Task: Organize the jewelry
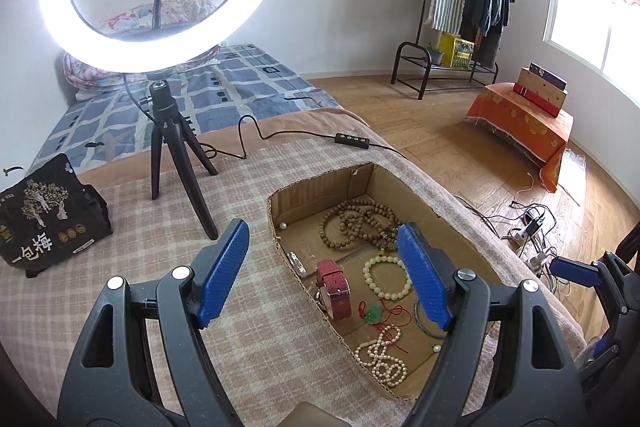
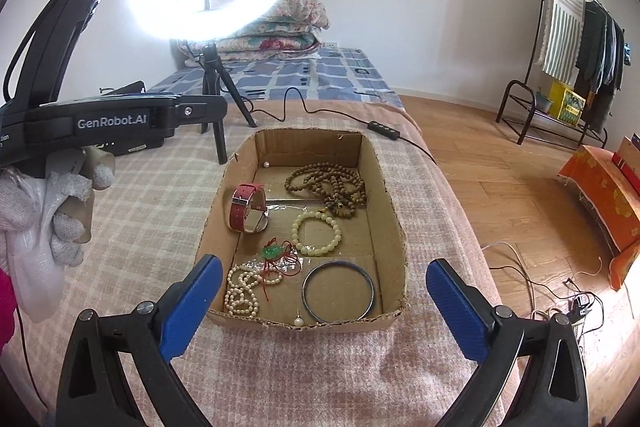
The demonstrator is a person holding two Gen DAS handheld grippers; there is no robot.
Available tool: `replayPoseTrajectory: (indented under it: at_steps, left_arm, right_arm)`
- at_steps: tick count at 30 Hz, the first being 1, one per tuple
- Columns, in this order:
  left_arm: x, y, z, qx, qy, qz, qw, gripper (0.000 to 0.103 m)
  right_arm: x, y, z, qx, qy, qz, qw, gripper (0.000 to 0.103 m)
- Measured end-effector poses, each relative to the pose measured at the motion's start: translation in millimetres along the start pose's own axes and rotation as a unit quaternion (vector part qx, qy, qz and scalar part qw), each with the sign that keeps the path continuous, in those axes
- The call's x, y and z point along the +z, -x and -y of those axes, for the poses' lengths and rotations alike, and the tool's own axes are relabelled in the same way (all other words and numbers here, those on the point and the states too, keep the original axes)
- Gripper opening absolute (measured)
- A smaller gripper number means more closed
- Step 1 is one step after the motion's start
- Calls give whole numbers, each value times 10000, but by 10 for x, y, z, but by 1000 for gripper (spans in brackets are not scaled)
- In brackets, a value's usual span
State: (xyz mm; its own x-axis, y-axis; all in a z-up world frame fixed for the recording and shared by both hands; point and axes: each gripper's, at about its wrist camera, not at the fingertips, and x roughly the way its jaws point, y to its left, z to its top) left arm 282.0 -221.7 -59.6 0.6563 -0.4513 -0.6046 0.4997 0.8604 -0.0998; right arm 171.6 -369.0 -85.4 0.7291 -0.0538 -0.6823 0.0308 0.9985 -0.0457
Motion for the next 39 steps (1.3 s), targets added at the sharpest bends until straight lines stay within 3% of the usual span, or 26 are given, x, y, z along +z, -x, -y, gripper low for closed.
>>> replayPoseTrajectory:
  at_steps: [9,17,22,26,35,39]
  left_arm:
    - [-8,375,-23,33,7,147,9999,79]
    - [-39,911,-91,50,152,319,9994,79]
    - [-165,1245,-90,132,-6,416,9990,80]
    - [-320,1544,-119,315,-72,536,9980,92]
    - [-604,2107,-262,609,135,643,9960,93]
    - [-708,2282,-273,776,126,716,9943,99]
  right_arm:
    - [39,256,-36,-59,-34,120,9999,103]
    - [102,596,-147,-170,-7,321,9993,103]
    - [80,789,-225,-215,11,398,9990,103]
    - [54,950,-262,-177,-25,464,9988,103]
    - [-21,1168,-330,-138,-128,565,9982,103]
    - [-63,1213,-352,-153,-148,563,9982,103]
